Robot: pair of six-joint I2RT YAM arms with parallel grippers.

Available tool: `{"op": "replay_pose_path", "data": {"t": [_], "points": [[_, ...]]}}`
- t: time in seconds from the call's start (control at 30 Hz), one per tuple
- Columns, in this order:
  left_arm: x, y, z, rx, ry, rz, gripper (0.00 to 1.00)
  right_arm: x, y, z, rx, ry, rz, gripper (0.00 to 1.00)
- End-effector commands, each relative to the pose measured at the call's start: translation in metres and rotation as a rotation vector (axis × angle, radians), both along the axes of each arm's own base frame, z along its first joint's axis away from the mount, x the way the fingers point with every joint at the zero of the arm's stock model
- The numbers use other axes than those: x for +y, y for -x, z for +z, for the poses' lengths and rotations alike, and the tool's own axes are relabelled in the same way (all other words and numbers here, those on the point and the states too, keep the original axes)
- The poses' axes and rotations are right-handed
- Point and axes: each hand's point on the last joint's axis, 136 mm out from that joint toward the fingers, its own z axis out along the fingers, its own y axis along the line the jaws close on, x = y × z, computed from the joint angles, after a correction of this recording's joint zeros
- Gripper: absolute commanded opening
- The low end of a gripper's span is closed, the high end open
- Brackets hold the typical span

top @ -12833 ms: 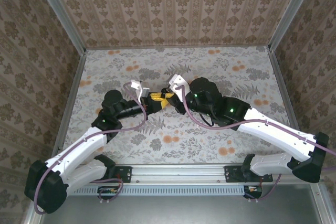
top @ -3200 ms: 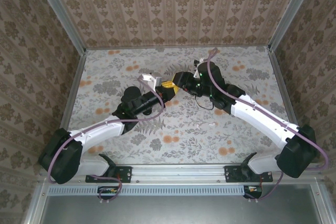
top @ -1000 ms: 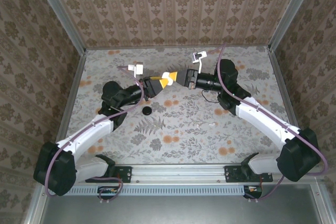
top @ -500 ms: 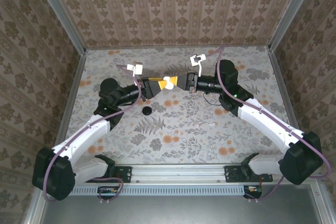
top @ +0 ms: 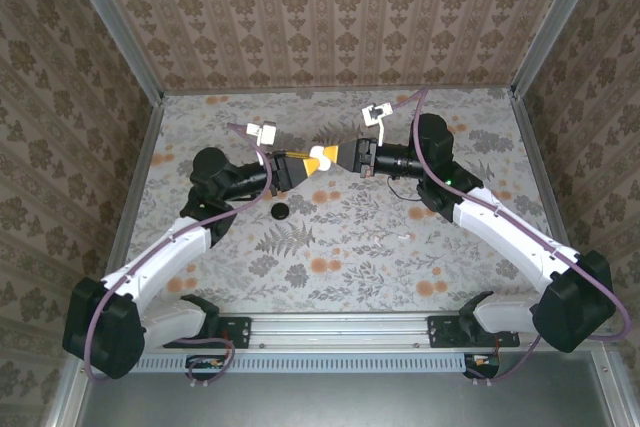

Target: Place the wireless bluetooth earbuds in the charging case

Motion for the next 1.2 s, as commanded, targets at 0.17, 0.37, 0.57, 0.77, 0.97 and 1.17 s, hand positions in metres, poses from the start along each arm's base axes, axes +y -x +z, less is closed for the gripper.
{"op": "replay_pose_path", "data": {"t": [0.17,0.37,0.57,0.77,0.97,1.17], "points": [[-0.004,0.011,0.019,-0.075,0.016,-0.072,0.26,0.001,0.010,0.021,-0.075,0.007,0.040,0.07],[-0.009,0.012,0.019,-0.072,0.013,-0.092,0.29,0.001,0.010,0.021,-0.075,0.012,0.040,0.06],[-0.013,0.014,0.019,-0.069,0.012,-0.106,0.29,0.001,0.010,0.020,-0.074,0.014,0.042,0.06],[-0.015,0.014,0.019,-0.071,0.011,-0.113,0.30,0.001,0.011,0.018,-0.073,0.017,0.040,0.06],[-0.015,0.015,0.018,-0.072,0.006,-0.113,0.22,0.000,0.010,0.020,-0.078,0.017,0.026,0.06],[-0.014,0.012,0.010,-0.078,-0.033,-0.088,0.03,-0.004,0.011,0.020,-0.087,0.024,0.012,0.17]]}}
